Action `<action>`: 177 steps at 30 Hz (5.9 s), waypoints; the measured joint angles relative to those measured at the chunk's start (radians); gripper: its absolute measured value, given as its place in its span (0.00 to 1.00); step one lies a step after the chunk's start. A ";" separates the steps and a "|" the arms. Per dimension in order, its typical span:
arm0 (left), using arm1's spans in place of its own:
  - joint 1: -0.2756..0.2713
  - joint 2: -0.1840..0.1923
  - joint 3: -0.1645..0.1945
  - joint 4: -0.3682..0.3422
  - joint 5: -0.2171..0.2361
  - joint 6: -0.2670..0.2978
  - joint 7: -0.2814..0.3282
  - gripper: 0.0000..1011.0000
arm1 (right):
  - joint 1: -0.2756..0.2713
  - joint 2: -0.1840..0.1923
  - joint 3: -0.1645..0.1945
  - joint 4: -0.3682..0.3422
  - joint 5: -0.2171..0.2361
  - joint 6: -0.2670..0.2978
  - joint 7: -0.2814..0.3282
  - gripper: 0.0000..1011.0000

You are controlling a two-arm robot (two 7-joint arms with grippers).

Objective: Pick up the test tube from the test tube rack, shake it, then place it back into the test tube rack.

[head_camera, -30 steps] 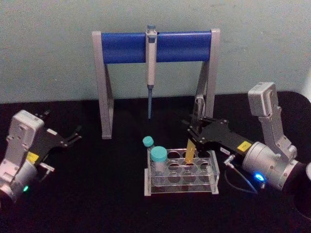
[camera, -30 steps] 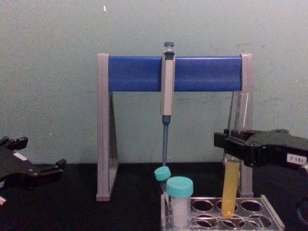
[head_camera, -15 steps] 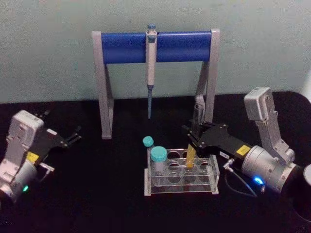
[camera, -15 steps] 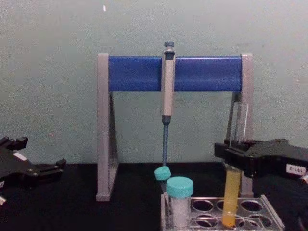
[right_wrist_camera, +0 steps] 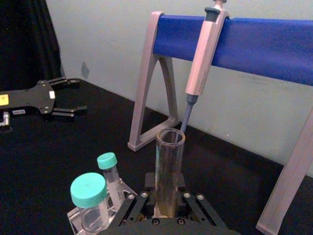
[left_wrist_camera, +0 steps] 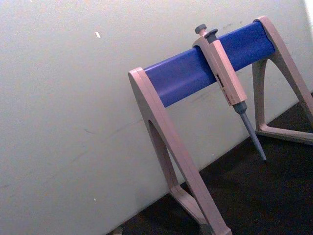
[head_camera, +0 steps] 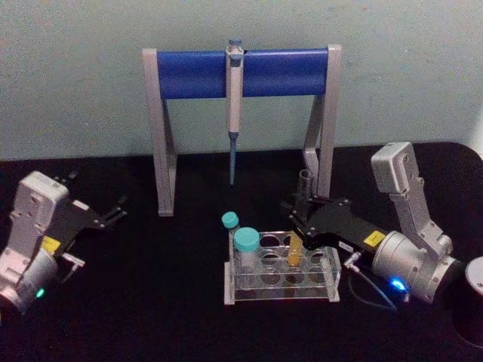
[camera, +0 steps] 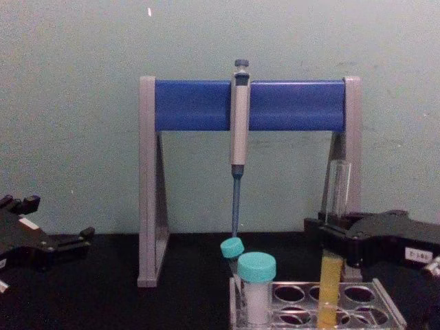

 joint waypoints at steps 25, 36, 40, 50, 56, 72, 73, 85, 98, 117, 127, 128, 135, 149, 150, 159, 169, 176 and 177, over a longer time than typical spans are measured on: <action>0.000 0.000 0.000 0.000 0.000 0.000 0.000 1.00 | 0.009 -0.011 -0.010 0.030 -0.021 0.016 0.007 0.23; 0.000 0.000 0.000 0.000 0.000 0.000 0.000 1.00 | 0.008 -0.011 -0.010 0.030 -0.021 0.015 0.007 0.35; 0.000 0.000 0.000 0.000 0.000 0.000 0.000 1.00 | 0.008 -0.011 -0.009 0.030 -0.020 0.015 0.007 0.46; 0.000 0.000 0.000 0.000 0.000 0.000 0.000 1.00 | 0.008 -0.011 -0.009 0.029 -0.019 0.014 0.007 0.80; 0.000 0.000 0.000 0.000 0.000 0.000 0.000 1.00 | 0.008 -0.011 -0.009 0.029 -0.019 0.014 0.007 0.95; 0.000 0.000 0.000 0.000 0.000 0.000 0.000 1.00 | 0.007 -0.011 0.023 -0.008 -0.019 -0.025 -0.006 0.99; 0.000 0.000 0.000 0.000 0.000 0.000 0.000 1.00 | 0.006 -0.010 0.026 -0.012 -0.019 -0.029 -0.008 0.99; 0.000 0.000 0.000 0.000 0.000 0.000 0.000 1.00 | -0.042 0.003 0.108 -0.094 -0.029 -0.090 -0.058 0.99; 0.000 0.000 0.000 0.000 0.000 0.000 0.000 1.00 | -0.140 -0.023 0.189 -0.137 -0.097 -0.064 -0.190 0.99; 0.000 0.000 0.000 0.000 0.000 0.000 0.000 1.00 | -0.207 -0.105 0.214 -0.041 -0.178 -0.018 -0.277 0.99; 0.000 0.000 0.000 0.000 0.000 0.000 0.000 1.00 | -0.208 -0.128 0.224 -0.013 -0.193 -0.004 -0.270 0.99; 0.000 0.000 0.000 0.000 0.000 0.000 0.000 1.00 | -0.208 -0.128 0.224 -0.013 -0.193 -0.004 -0.270 0.99; 0.000 0.000 0.000 0.000 0.000 0.000 0.000 1.00 | -0.208 -0.127 0.224 -0.015 -0.193 -0.005 -0.270 0.99; 0.000 0.000 0.000 0.000 0.000 0.000 0.000 1.00 | -0.208 -0.126 0.223 -0.016 -0.193 -0.007 -0.271 0.99; 0.000 0.000 0.000 0.000 0.000 0.000 0.000 1.00 | -0.208 -0.126 0.223 -0.016 -0.193 -0.008 -0.271 0.99; 0.000 0.000 0.000 0.000 0.000 0.000 0.000 1.00 | -0.208 -0.126 0.222 -0.017 -0.192 -0.008 -0.272 0.99; 0.000 0.000 0.000 0.000 0.000 0.000 0.000 1.00 | -0.208 -0.125 0.222 -0.017 -0.192 -0.009 -0.272 0.99; 0.000 0.000 0.000 0.000 0.000 0.000 0.000 1.00 | -0.208 -0.126 0.222 -0.017 -0.191 -0.009 -0.272 0.99; 0.000 0.000 0.000 0.000 0.000 0.000 0.000 1.00 | -0.208 -0.126 0.222 -0.017 -0.191 -0.009 -0.272 0.99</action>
